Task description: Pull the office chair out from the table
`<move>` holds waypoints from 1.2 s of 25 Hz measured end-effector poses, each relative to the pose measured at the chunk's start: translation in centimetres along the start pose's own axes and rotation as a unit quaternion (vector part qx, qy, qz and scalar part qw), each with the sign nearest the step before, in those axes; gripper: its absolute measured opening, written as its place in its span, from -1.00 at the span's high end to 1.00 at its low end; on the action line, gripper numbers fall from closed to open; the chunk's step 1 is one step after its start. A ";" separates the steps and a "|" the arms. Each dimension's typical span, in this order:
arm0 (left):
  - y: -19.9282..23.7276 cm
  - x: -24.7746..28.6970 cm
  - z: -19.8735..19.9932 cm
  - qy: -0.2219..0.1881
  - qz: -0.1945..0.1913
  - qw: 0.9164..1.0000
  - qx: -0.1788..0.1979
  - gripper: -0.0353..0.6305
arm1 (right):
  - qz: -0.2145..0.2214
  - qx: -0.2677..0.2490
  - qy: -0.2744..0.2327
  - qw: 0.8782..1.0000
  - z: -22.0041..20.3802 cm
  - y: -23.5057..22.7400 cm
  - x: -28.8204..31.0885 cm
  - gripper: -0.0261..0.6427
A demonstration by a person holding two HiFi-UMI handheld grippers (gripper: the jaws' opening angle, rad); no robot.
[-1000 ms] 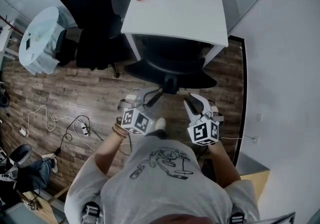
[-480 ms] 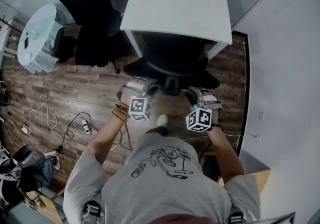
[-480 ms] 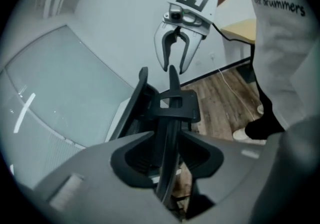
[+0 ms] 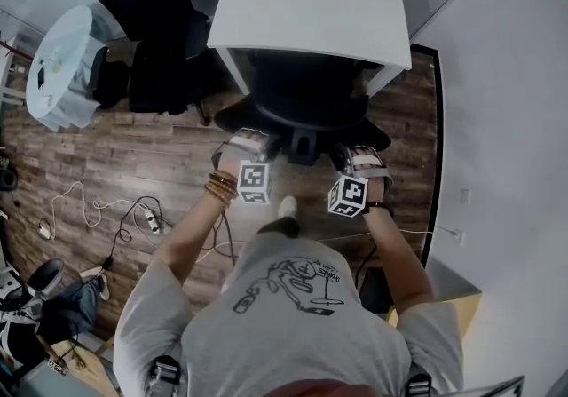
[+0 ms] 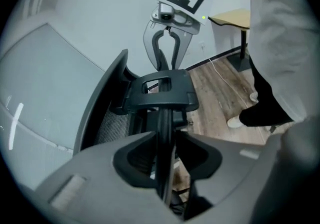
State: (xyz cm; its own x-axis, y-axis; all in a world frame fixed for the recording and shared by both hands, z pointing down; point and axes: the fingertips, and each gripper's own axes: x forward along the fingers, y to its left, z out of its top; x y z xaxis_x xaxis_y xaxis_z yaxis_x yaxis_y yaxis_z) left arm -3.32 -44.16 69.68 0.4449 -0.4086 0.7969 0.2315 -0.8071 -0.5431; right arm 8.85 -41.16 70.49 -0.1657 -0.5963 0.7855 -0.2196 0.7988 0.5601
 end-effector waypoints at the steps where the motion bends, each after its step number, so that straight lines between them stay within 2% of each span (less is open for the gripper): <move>1: -0.1 0.1 -0.1 0.004 0.000 1.000 0.006 0.55 | -0.004 -0.005 0.002 1.000 -0.1 0.0 0.1 0.49; 3: -0.3 0.2 -0.1 0.006 0.001 1.000 0.009 0.60 | -0.010 -0.009 0.002 1.000 -0.2 0.0 0.2 0.59; 18: -0.9 0.0 0.0 0.012 -0.015 1.000 -0.005 0.62 | 0.009 0.003 -0.001 1.000 -0.2 0.5 -0.2 0.61; 30: -5.5 -2.5 1.9 0.007 -0.025 1.000 -0.014 0.62 | 0.015 0.017 -0.009 1.000 0.1 4.8 -3.4 0.61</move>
State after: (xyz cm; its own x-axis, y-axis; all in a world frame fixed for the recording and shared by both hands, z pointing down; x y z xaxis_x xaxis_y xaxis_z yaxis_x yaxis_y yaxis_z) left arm -4.07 -37.89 70.19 0.4210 -0.3741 0.8264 0.2286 -0.8378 -0.4957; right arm 8.30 -35.31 70.49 -0.1901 -0.5742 0.7964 -0.2478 0.8130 0.5270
